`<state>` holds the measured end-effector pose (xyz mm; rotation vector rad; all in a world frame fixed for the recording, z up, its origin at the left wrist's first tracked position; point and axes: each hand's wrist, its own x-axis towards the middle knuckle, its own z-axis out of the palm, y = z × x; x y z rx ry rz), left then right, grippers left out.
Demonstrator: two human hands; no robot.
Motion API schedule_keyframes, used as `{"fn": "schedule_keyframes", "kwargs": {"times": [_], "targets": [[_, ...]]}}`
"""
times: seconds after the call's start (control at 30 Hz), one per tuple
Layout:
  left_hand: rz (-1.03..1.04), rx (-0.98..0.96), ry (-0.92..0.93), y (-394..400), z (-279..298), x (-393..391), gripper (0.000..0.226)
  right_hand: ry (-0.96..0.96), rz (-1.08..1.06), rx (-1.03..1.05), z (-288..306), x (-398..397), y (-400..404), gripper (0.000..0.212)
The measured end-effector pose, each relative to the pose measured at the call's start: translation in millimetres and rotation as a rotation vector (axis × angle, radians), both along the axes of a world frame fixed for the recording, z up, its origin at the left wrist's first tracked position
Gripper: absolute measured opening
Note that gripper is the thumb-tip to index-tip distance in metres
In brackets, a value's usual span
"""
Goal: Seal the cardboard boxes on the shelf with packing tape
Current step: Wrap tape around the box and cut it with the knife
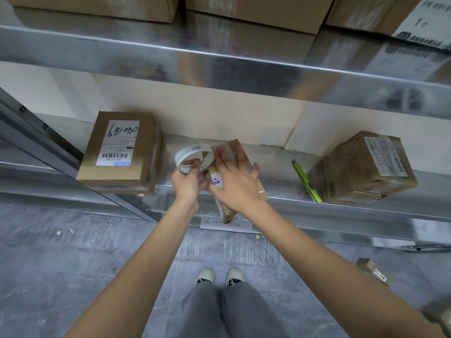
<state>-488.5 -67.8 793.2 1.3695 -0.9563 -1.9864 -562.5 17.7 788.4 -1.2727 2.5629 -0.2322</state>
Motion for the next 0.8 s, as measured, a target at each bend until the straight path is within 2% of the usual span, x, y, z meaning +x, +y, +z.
{"fn": "schedule_keyframes", "kwargs": {"times": [0.17, 0.27, 0.43, 0.5, 0.6, 0.7, 0.8], "targets": [[-0.072, -0.052, 0.009, -9, -9, 9, 0.020, 0.077, 0.020, 0.019, -3, 3, 5, 0.070], [-0.085, -0.078, -0.003, -12, -14, 12, 0.019, 0.096, 0.031, 0.020, -4, 3, 6, 0.067], [-0.028, 0.066, 0.034, -10, -29, 12, 0.024, 0.061, 0.042, 0.001, -3, -1, 8, 0.059], [-0.017, 0.078, -0.011, -7, -38, 12, 0.024, 0.045, 0.040, 0.006, 0, -3, 10, 0.060], [-0.074, 0.110, 0.003, -4, -41, 5, 0.024, 0.018, 0.005, -0.040, 7, -10, 15, 0.059], [-0.204, 0.103, 0.023, -2, -29, -9, 0.033, -0.174, -0.086, -0.161, 7, -23, 19, 0.062], [-0.232, -0.088, -0.068, -1, -18, -26, 0.031, -0.487, -0.181, -0.500, 1, -26, 23, 0.070]]}}
